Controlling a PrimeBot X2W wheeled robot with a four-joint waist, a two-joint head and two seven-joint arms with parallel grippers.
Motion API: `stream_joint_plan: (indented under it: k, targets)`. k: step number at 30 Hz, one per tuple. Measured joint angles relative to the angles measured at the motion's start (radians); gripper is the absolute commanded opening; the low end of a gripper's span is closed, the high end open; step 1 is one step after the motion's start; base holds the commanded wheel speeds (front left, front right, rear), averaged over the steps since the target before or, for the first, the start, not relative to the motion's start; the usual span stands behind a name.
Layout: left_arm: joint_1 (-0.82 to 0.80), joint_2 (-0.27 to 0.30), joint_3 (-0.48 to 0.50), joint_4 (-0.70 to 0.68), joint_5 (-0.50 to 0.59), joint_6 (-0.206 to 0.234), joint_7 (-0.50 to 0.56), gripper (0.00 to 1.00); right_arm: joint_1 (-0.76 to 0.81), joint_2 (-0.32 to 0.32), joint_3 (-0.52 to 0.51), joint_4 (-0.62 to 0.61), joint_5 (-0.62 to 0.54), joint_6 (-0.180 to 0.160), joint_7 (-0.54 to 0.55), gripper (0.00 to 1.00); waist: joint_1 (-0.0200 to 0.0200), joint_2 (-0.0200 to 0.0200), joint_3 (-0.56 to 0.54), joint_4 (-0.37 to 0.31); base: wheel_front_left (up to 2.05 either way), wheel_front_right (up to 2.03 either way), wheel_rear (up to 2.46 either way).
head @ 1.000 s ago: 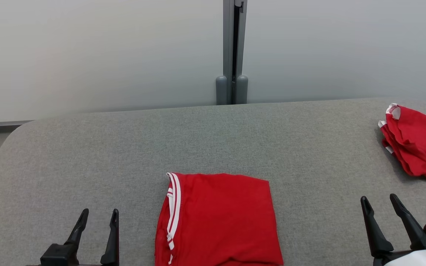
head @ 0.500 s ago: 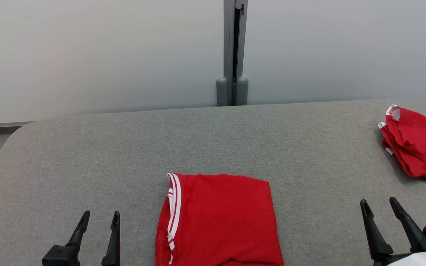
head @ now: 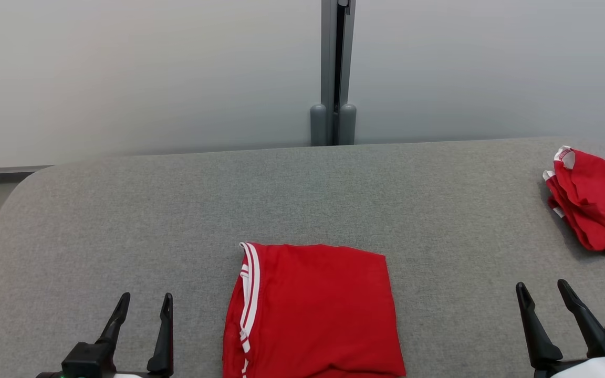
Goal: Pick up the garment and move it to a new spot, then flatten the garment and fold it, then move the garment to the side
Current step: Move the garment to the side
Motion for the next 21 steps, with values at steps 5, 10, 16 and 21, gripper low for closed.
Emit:
stream_joint_plan:
  k: [5,10,16,21]
  targets:
    - [-0.025,-0.002,-0.014,0.001,-0.002,0.000,-0.005,1.00,-0.005,0.001,-0.007,0.007,-0.001,0.000,0.004,1.00,0.0000,0.0000,0.010,0.023,0.00,0.00,0.00]
    - [-0.078,-0.002,-0.024,-0.011,-0.002,-0.001,-0.017,1.00,-0.065,0.009,0.022,0.086,0.013,0.000,0.013,1.00,0.0000,0.0000,0.045,0.074,0.00,0.00,0.00]
    - [-0.149,-0.021,-0.039,-0.012,-0.012,-0.001,-0.040,1.00,-0.163,0.013,0.099,0.255,0.041,0.000,0.000,1.00,0.0000,0.0000,0.109,0.140,0.00,0.00,0.00]
    - [-0.183,-0.032,-0.047,0.008,-0.026,-0.001,-0.050,1.00,-0.228,0.024,0.152,0.422,0.080,0.000,-0.014,1.00,0.0001,0.0000,0.156,0.201,0.00,0.00,0.00]
